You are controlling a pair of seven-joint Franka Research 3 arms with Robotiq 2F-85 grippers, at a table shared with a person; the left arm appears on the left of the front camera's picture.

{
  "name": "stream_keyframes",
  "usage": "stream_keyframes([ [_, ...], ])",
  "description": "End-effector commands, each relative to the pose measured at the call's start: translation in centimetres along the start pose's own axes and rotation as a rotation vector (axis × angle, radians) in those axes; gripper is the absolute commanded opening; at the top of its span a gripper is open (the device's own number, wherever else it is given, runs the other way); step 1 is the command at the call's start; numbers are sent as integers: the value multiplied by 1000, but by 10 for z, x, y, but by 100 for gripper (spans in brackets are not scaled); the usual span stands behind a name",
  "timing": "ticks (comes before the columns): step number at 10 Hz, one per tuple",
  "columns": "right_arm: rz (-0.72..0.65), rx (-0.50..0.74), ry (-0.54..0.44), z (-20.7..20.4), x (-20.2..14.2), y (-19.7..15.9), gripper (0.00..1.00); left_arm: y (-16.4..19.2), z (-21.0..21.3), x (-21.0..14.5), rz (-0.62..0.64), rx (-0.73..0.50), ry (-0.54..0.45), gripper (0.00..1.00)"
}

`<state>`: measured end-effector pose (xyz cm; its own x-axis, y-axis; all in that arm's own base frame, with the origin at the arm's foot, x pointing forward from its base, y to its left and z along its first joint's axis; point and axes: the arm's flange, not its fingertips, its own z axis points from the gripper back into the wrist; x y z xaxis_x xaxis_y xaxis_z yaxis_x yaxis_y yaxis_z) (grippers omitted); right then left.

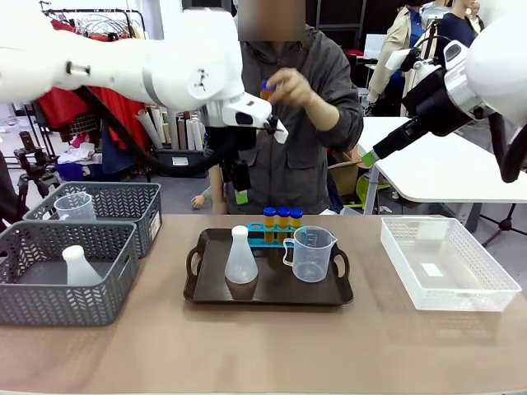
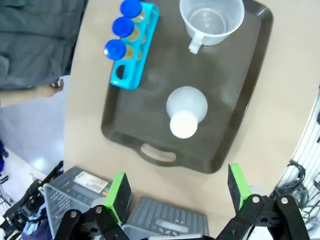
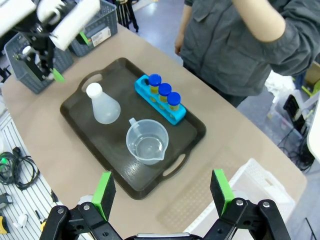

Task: Prepare the laboratory tools.
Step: Pick up one Small flask and place it on the Handle tray.

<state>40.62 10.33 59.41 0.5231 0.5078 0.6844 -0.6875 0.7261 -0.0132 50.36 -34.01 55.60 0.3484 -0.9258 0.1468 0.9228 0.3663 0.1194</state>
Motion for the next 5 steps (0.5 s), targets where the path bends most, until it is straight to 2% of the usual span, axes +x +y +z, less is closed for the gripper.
stream_keyframes([
  [1,-10,11,-8,0,2,0,100,-8,11,-20,-2,2,-33,100],
  [2,-10,11,-8,0,2,0,100,4,24,-30,-29,-3,-82,100],
  [5,-10,11,-8,0,2,0,100,10,53,-49,-69,-12,-112,100],
])
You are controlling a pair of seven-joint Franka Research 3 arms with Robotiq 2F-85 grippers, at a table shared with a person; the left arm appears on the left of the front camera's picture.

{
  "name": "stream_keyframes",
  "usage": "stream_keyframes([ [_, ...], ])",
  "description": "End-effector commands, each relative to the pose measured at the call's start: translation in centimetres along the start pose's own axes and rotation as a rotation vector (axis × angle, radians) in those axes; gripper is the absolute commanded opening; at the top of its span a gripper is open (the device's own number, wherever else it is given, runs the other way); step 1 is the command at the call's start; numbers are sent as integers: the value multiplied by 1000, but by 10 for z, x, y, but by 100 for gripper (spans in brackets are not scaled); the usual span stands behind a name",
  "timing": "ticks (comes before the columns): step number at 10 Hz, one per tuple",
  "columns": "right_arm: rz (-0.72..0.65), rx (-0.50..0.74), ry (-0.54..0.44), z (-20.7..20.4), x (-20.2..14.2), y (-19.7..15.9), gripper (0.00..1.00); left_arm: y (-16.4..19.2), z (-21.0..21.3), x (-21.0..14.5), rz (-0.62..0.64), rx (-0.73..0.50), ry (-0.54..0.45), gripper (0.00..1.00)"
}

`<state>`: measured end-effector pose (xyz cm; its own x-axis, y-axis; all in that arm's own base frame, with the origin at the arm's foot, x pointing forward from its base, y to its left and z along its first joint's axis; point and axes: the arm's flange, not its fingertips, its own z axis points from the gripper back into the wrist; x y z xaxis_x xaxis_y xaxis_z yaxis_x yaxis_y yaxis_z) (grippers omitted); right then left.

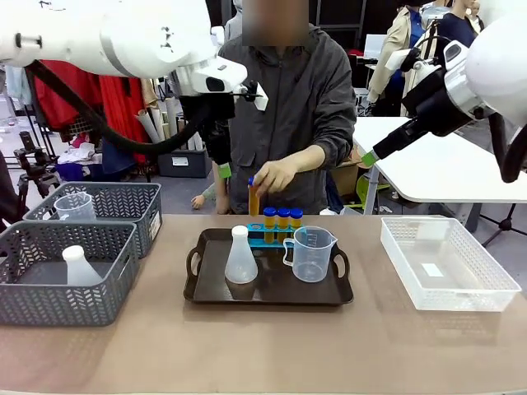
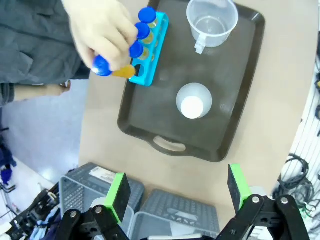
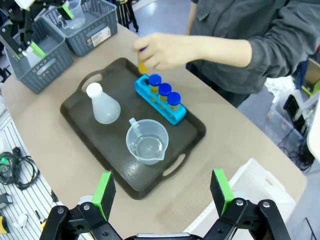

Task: Prepare the laboratory tools.
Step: Pick up one Small flask and place it on the Handle tray.

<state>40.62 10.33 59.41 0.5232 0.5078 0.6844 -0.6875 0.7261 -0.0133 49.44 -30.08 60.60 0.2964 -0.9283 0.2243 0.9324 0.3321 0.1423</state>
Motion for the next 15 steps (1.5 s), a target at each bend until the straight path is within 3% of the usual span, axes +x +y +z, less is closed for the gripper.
stream_keyframes([
  [1,-10,11,-8,0,2,0,100,-5,5,-18,-40,-26,-56,100],
  [5,-10,11,-8,0,2,0,100,-2,33,-45,-64,-25,-145,100],
  [11,-10,11,-8,0,2,0,100,-1,67,-114,-60,-39,-287,100],
  [15,-10,11,-8,0,2,0,100,3,75,-132,-60,-36,-298,100],
])
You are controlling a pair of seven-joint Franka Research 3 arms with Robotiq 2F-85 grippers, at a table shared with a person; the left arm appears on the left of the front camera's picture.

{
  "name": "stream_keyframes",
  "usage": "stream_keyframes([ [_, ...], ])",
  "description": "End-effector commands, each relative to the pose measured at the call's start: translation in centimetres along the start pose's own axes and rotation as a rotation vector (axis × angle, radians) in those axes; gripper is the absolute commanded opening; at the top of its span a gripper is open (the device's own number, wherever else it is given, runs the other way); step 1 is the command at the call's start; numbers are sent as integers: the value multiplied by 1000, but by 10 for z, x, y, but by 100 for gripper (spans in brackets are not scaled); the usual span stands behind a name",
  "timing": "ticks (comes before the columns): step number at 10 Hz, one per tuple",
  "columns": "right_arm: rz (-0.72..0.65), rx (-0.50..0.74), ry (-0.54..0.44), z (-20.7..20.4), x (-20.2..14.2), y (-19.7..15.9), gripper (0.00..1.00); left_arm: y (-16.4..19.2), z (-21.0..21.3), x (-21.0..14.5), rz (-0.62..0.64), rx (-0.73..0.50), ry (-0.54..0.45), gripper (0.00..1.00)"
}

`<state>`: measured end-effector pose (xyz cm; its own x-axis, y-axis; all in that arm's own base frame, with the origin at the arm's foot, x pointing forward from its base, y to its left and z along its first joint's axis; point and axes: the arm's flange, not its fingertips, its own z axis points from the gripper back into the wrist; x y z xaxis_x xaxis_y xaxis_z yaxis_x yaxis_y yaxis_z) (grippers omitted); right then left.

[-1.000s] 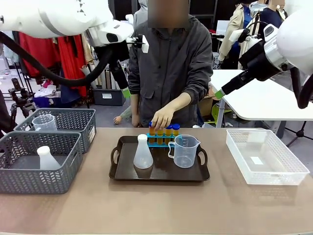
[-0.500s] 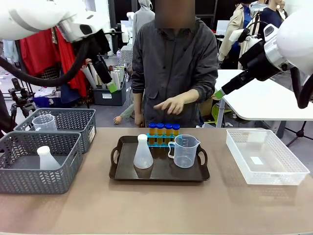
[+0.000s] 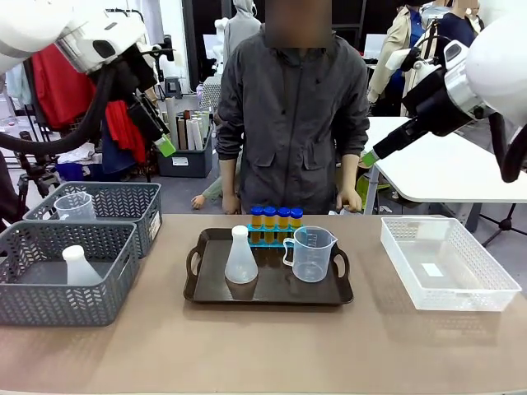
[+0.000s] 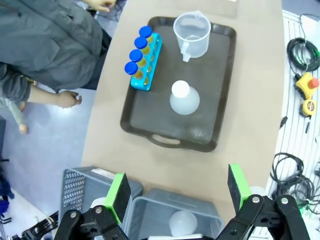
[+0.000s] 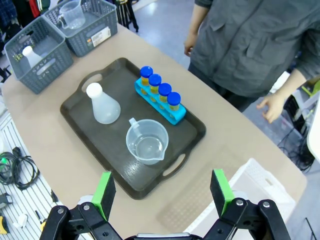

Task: Prepare the laboratory tools.
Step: Pick up one Small flask and place it on the Handle tray.

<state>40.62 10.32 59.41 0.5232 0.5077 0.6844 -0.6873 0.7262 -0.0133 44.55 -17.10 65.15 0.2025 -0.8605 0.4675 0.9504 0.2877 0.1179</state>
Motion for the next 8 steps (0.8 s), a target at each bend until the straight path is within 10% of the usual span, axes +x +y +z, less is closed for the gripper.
stream_keyframes([
  [1,-10,11,-8,0,2,0,100,-1,3,-6,-20,-1,-24,100],
  [8,-10,11,-8,0,2,0,100,2,2,-2,3,4,-1,100],
])
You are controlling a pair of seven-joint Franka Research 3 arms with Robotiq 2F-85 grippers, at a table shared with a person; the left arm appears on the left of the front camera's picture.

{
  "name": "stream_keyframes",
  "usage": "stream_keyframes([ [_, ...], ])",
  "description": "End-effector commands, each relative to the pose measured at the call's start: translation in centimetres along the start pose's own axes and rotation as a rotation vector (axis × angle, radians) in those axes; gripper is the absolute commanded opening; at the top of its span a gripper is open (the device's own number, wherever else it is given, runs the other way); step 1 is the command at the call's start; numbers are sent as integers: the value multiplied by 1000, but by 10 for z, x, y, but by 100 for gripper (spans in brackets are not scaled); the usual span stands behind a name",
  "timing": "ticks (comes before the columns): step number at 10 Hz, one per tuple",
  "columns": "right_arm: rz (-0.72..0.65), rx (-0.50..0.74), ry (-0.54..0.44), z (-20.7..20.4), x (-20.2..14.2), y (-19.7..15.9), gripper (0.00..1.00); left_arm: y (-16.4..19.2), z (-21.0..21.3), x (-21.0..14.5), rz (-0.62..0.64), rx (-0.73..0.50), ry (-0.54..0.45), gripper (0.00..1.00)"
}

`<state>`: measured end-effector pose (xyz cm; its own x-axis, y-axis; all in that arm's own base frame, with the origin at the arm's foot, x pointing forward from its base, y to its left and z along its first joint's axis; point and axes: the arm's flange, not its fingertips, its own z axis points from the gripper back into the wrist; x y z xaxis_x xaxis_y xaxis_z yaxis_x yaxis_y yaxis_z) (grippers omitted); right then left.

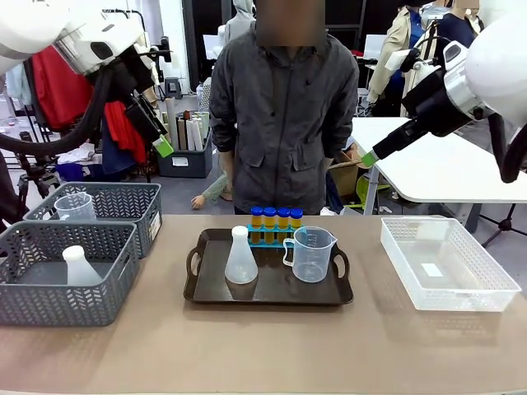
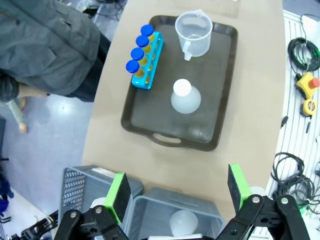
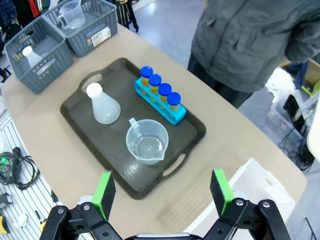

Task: Prepare the laboratory tools.
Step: Pick up one Small flask and place it on the Handle tray.

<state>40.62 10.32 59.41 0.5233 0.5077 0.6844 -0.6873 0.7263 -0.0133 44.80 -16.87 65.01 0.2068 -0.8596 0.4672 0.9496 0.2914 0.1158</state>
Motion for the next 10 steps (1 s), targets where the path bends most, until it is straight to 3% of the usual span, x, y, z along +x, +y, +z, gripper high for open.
stream_keyframes([
  [1,-10,11,-8,0,2,0,100,-1,3,0,-1,4,-2,100],
  [10,-10,11,-8,0,2,0,100,-1,3,0,-1,4,-2,100],
])
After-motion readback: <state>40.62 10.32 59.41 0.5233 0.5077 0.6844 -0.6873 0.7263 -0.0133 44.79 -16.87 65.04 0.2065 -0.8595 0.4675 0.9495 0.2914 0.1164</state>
